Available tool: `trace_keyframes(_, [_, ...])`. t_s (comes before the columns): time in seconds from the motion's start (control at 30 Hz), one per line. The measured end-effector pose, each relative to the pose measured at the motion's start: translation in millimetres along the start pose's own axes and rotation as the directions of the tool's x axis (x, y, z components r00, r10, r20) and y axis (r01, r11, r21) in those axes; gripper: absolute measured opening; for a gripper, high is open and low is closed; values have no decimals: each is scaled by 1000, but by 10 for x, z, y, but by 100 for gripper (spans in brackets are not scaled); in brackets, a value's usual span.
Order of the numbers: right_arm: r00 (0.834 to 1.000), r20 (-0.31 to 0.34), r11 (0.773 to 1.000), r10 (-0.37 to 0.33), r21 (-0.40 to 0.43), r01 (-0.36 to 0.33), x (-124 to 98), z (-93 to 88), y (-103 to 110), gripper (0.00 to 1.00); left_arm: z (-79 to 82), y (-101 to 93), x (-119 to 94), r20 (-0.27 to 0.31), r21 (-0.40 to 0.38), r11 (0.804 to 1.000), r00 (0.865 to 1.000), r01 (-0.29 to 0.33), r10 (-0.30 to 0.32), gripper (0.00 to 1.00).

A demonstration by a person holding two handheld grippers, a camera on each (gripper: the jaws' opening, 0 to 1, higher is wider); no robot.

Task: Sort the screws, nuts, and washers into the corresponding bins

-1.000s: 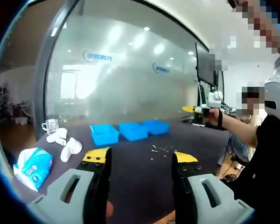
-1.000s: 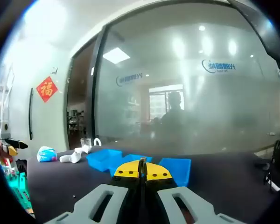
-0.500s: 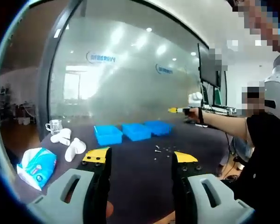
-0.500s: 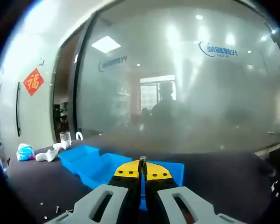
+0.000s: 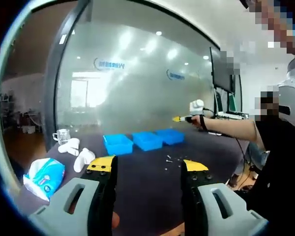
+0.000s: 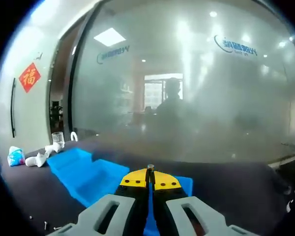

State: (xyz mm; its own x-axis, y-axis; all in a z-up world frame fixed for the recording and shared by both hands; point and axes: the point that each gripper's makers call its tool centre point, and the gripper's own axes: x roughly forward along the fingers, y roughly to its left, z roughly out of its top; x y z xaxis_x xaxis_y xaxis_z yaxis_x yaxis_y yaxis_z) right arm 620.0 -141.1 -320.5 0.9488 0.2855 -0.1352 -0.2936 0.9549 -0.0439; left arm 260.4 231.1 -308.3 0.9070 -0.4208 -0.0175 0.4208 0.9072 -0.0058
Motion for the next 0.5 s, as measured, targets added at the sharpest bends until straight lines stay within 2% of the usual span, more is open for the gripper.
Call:
trace_keyframes(0.27, [1000,-16,1000,7,-3,-7,90,-43,-69,1,-5,-12,0,1,-5,1000,1000,3,-3,50])
trace_keyframes(0.37, [1000,3,1000,18,-23,-18,88,-11,-50,12,15,-13,-1,9,-4,1000,1000,4,-4,50])
trace_keyframes(0.5, [1000,17,999,23,-37,-22,28,10,1,20,13,-12,2,8,-5,1000,1000,3,-3,50])
